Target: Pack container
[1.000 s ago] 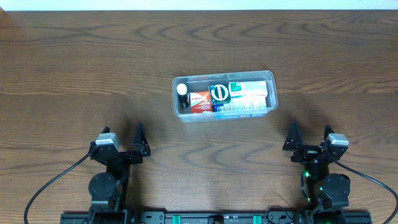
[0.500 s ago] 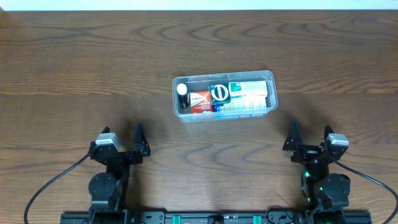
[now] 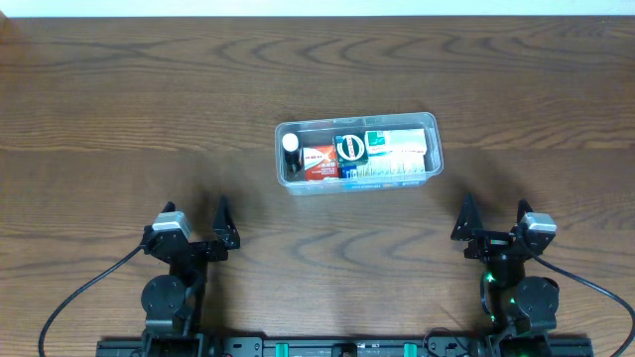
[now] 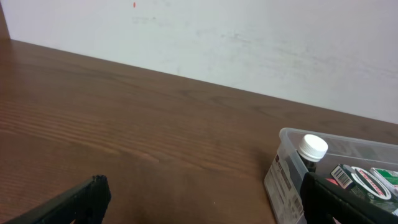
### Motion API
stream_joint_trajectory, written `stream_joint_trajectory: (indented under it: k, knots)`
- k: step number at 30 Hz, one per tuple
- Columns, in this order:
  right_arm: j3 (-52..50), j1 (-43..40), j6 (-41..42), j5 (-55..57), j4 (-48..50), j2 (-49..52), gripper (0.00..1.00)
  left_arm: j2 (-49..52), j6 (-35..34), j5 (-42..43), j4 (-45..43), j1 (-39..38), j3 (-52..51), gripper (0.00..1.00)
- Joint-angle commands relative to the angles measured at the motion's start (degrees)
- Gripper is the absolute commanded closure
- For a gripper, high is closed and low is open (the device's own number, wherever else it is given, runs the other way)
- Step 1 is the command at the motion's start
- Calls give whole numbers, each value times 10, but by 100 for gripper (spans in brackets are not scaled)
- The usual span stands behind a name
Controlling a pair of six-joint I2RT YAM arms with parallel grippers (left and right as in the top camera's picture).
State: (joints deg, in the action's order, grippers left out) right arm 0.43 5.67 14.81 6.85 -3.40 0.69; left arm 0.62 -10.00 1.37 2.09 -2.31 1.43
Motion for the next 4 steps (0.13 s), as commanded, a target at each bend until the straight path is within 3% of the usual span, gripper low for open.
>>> stream_joint_trajectory:
  k: [1,4]
  knots:
    - [-1,-5,-7,-3,-2,-3,1,-4,14,2,19,0,-12,2]
    - [-1,-5,-7,-3,-2,-3,1,-4,14,1,19,0,-12,2]
